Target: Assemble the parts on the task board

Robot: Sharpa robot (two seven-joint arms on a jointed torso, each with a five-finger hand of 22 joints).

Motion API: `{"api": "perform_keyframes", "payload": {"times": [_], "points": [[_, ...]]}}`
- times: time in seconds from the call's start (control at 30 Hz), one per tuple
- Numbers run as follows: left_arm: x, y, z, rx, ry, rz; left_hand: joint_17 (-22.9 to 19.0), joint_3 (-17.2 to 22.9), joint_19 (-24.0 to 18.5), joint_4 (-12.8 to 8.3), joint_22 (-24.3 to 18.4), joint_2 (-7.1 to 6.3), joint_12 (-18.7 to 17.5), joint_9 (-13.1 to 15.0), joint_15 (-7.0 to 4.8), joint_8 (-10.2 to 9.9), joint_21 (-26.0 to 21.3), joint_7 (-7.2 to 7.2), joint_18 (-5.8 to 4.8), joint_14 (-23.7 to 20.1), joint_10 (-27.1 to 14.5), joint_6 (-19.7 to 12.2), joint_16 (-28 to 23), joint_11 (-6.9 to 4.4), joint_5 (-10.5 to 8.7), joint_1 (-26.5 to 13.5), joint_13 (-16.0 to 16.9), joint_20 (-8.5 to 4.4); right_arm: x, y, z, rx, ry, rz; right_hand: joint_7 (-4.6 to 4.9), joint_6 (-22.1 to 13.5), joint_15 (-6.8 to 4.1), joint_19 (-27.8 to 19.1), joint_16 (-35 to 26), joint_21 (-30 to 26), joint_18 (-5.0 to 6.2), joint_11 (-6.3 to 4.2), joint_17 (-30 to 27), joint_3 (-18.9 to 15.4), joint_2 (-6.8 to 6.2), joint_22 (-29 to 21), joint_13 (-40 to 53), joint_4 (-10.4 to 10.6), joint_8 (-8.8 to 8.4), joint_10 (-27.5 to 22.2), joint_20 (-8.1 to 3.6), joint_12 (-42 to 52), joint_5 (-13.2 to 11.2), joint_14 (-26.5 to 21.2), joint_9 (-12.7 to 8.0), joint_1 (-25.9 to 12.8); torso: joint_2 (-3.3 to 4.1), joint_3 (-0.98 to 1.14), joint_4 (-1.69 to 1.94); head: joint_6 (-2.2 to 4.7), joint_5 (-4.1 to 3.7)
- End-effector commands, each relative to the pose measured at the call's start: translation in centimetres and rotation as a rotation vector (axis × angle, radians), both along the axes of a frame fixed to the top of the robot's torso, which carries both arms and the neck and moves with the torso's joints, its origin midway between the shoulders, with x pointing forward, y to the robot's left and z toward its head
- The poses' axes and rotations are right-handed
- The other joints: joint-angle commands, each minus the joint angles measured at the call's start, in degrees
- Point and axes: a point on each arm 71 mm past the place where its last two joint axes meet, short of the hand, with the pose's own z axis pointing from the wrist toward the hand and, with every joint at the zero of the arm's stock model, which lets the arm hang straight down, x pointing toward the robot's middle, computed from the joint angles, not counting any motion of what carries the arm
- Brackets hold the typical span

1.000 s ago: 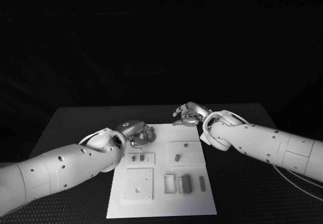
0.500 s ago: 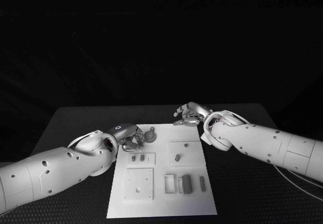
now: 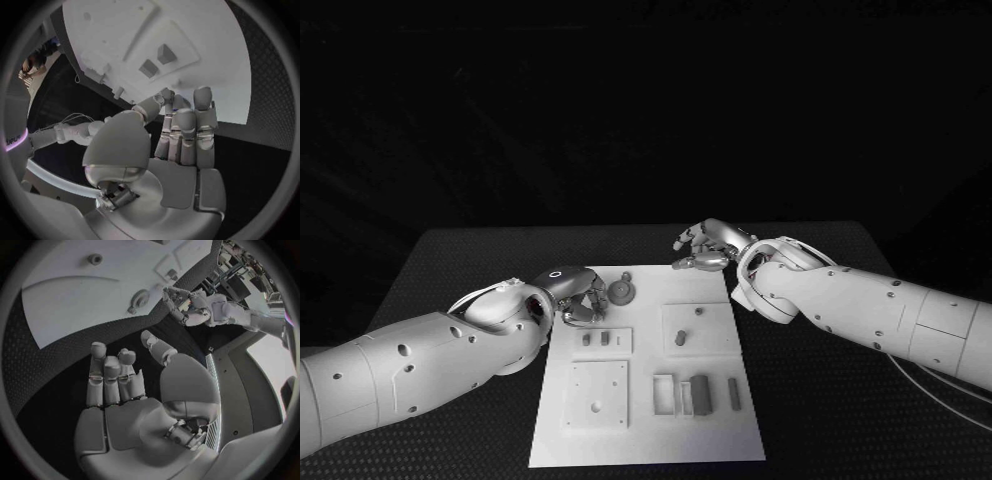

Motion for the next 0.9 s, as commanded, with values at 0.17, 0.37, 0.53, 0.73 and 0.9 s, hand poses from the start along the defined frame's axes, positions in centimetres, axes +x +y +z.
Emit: {"api": "perform_keyframes", "payload": {"times": [0.17,0.37,0.53,0.73,0.9], "points": [[0.24,-0.05,-0.25,0.044,-0.002,-0.009,0.0,0.4,-0.04,-0.12,1.16,0.43,0.03,0.08,-0.24,0.28,0.03,0.15,4.35,0.25,0.52,0.47,-0.41,-0.02,0.17,0.02,0.08,-0.54,-0.07,0.15,-0.06,-0.002,0.009,0.019,0.44,0.05,-0.43,0.06,0.21,0.21,0.92,-0.08,-0.08,0.04,-0.02,0.75,-0.07,0.43,0.17,-0.33,-0.33,0.4,-0.07,-0.13,-0.05,-0.5,-0.01,0.05,0.0,-0.11,-0.04],[0.19,-0.44,-0.44,0.052,0.007,-0.019,0.0,0.47,-0.08,-0.13,1.15,0.38,-0.02,0.08,-0.25,0.26,0.01,0.15,4.32,0.24,0.51,0.45,-0.44,-0.02,0.17,0.06,0.09,-0.55,-0.08,0.16,-0.07,-0.001,0.009,0.019,0.44,0.04,-0.43,0.06,0.21,0.21,0.92,-0.08,-0.09,0.04,-0.03,0.75,-0.08,0.43,0.16,-0.33,-0.33,0.4,-0.07,-0.14,-0.06,-0.5,0.01,0.05,-0.02,-0.22,-0.02],[0.25,-0.42,-0.62,0.064,0.018,-0.017,0.01,0.5,-0.11,-0.15,1.15,0.32,-0.06,0.09,-0.25,0.23,-0.01,0.15,4.29,0.23,0.51,0.44,-0.46,-0.02,0.16,0.08,0.1,-0.57,-0.07,0.13,-0.08,-0.001,0.009,0.019,0.44,0.03,-0.42,0.05,0.2,0.21,0.92,-0.08,-0.09,0.03,-0.04,0.75,-0.09,0.43,0.16,-0.34,-0.33,0.4,-0.07,-0.14,-0.06,-0.52,0.02,0.01,0.0,-0.23,-0.24],[0.3,-0.41,-0.71,0.08,0.014,-0.021,0.01,0.51,-0.15,-0.14,1.15,0.29,-0.11,0.09,-0.24,0.21,-0.03,0.17,4.26,0.22,0.5,0.41,-0.48,-0.01,0.16,0.07,0.1,-0.57,-0.08,0.13,-0.1,-0.002,0.011,0.02,0.44,0.02,-0.42,0.05,0.2,0.2,0.92,-0.08,-0.1,0.02,-0.05,0.74,-0.1,0.43,0.16,-0.34,-0.33,0.41,-0.07,-0.15,-0.06,-0.52,0.0,0.03,0.01,-0.36,-0.16],[0.3,-0.49,-0.79,0.089,0.022,-0.021,0.02,0.52,-0.17,-0.14,1.15,0.29,-0.14,0.09,-0.23,0.19,-0.04,0.18,4.24,0.22,0.49,0.4,-0.49,0.0,0.16,0.07,0.11,-0.58,-0.08,0.13,-0.12,-0.002,0.012,0.02,0.44,0.02,-0.42,0.04,0.2,0.2,0.92,-0.08,-0.1,0.03,-0.05,0.74,-0.11,0.42,0.16,-0.35,-0.34,0.41,-0.07,-0.15,-0.06,-0.51,-0.01,0.0,-0.01,-0.38,-0.09]]}}
